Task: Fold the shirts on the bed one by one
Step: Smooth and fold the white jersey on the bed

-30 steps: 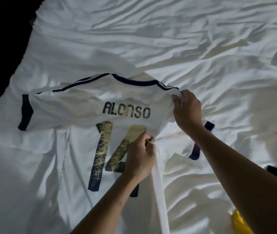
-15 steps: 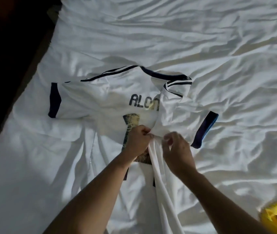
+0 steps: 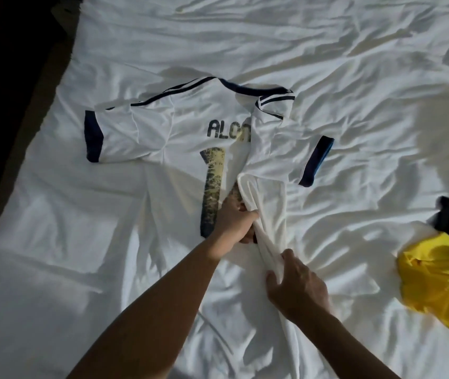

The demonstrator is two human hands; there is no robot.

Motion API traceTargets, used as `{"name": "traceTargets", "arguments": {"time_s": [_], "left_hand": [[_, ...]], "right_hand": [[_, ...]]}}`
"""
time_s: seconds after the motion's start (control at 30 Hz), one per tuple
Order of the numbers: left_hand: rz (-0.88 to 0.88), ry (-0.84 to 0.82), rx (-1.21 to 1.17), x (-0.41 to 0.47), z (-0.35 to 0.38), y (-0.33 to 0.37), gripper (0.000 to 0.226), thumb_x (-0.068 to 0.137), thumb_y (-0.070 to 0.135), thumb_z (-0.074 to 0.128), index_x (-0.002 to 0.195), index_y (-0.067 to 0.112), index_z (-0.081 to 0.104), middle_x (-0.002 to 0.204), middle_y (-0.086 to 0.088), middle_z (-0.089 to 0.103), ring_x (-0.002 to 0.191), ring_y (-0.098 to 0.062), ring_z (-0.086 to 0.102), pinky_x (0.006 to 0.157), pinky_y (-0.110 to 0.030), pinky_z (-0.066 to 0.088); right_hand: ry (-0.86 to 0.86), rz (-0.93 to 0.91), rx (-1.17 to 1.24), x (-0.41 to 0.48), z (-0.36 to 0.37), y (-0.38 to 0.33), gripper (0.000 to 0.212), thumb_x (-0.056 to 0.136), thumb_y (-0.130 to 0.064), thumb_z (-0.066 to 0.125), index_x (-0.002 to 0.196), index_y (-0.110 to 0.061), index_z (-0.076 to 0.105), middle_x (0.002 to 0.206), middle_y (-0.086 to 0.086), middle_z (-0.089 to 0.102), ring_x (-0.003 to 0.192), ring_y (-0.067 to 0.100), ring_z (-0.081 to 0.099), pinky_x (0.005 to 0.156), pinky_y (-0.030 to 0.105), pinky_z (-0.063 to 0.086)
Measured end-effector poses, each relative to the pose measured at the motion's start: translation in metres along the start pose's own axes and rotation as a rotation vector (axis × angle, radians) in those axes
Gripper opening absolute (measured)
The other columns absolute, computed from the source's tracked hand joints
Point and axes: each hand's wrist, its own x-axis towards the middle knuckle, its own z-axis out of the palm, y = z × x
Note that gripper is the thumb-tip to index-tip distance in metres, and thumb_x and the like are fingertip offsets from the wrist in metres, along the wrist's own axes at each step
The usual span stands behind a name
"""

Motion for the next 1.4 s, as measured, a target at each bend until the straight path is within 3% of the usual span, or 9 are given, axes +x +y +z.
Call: {"name": "traceTargets", "arguments": {"time_s": [0.2, 0.4, 0.53, 0.63, 0.8, 0.93, 1.03, 1.23, 1.4], "left_hand": [[-0.042, -0.100, 0.115, -0.057, 0.012, -0.047, 0.026, 0.084, 0.028, 0.078, 0.082, 0.003, 0.072, 0.077, -0.016, 0.075, 0.062, -0.029, 0.073, 0.048, -0.039, 0.060], [0.044, 0.081, 0.202, -0.074, -0.003, -0.066, 0.019, 0.086, 0.013, 0.060, 0.068, 0.012, 0.055, 0.071, -0.003, 0.062, 0.064, -0.020, 0.061, 0.055, -0.030, 0.053], [0.011, 0.004, 0.260, -0.094, -0.010, -0.089, 0.043, 0.083, 0.054, 0.072, 0.092, 0.012, 0.071, 0.091, -0.004, 0.074, 0.082, -0.023, 0.070, 0.065, -0.031, 0.053], [-0.052, -0.035, 0.303, -0.114, -0.004, -0.116, 0.065, 0.073, 0.071, 0.069, 0.099, 0.012, 0.072, 0.093, -0.006, 0.074, 0.082, -0.025, 0.073, 0.063, -0.030, 0.057], [-0.017, 0.058, 0.329, -0.133, -0.002, -0.153, 0.025, 0.077, 0.036, 0.059, 0.082, 0.014, 0.070, 0.079, -0.006, 0.074, 0.078, -0.032, 0.073, 0.077, -0.045, 0.063], [0.028, 0.138, 0.419, -0.146, 0.006, -0.165, 0.043, 0.095, 0.054, 0.058, 0.090, 0.013, 0.069, 0.094, -0.007, 0.073, 0.094, -0.033, 0.067, 0.083, -0.038, 0.051], [0.075, 0.142, 0.503, -0.149, 0.011, -0.171, 0.031, 0.098, 0.041, 0.058, 0.087, 0.012, 0.059, 0.103, -0.014, 0.072, 0.103, -0.040, 0.065, 0.084, -0.041, 0.049], [0.198, 0.284, 0.498, -0.152, -0.018, -0.190, 0.021, 0.100, 0.021, 0.057, 0.083, 0.015, 0.047, 0.091, -0.019, 0.070, 0.094, -0.046, 0.062, 0.071, -0.042, 0.037], [0.175, 0.248, 0.593, -0.169, -0.014, -0.187, 0.044, 0.098, 0.063, 0.054, 0.108, 0.021, 0.060, 0.103, -0.004, 0.074, 0.102, -0.034, 0.068, 0.085, -0.040, 0.048]], "right_hand": [[0.007, 0.052, 0.057, -0.047, 0.012, -0.003, 0.013, 0.099, -0.036, 0.052, 0.106, -0.026, 0.048, 0.091, 0.003, 0.067, 0.082, 0.028, 0.065, 0.065, 0.033, 0.049], [-0.056, -0.025, 0.534, -0.080, 0.041, -0.023, 0.014, 0.099, -0.024, 0.062, 0.111, -0.024, 0.070, 0.088, -0.007, 0.069, 0.068, 0.012, 0.068, 0.064, 0.032, 0.060], [0.234, 0.047, 0.425, -0.085, 0.056, -0.006, 0.023, 0.099, -0.015, 0.051, 0.105, -0.020, 0.072, 0.102, -0.002, 0.071, 0.092, 0.023, 0.066, 0.079, 0.037, 0.054], [0.215, 0.077, 0.407, -0.095, 0.072, 0.015, 0.024, 0.097, -0.008, 0.049, 0.104, -0.017, 0.070, 0.103, 0.002, 0.066, 0.092, 0.027, 0.064, 0.080, 0.039, 0.053], [0.323, -0.089, 0.439, -0.109, 0.100, 0.029, 0.024, 0.089, 0.005, 0.057, 0.099, -0.011, 0.071, 0.096, 0.005, 0.066, 0.082, 0.029, 0.065, 0.069, 0.042, 0.056], [0.488, -0.197, 0.228, -0.102, 0.109, 0.028, 0.035, 0.093, -0.003, 0.050, 0.125, -0.011, 0.061, 0.131, 0.012, 0.057, 0.117, 0.034, 0.054, 0.093, 0.050, 0.052], [0.352, -0.227, 0.052, -0.093, 0.119, 0.036, 0.058, 0.106, -0.032, 0.034, 0.161, -0.017, 0.030, 0.172, 0.010, 0.017, 0.159, 0.029, 0.012, 0.127, 0.046, 0.016], [0.233, -0.306, -0.149, -0.104, 0.145, 0.053, 0.068, 0.109, -0.047, 0.021, 0.166, -0.015, 0.001, 0.174, 0.007, -0.007, 0.160, 0.025, -0.010, 0.129, 0.051, 0.002], [0.277, -0.260, -0.073, -0.108, 0.139, 0.048, 0.069, 0.106, -0.042, 0.022, 0.166, -0.013, 0.005, 0.173, 0.010, -0.007, 0.160, 0.028, -0.009, 0.129, 0.053, 0.000]]}}
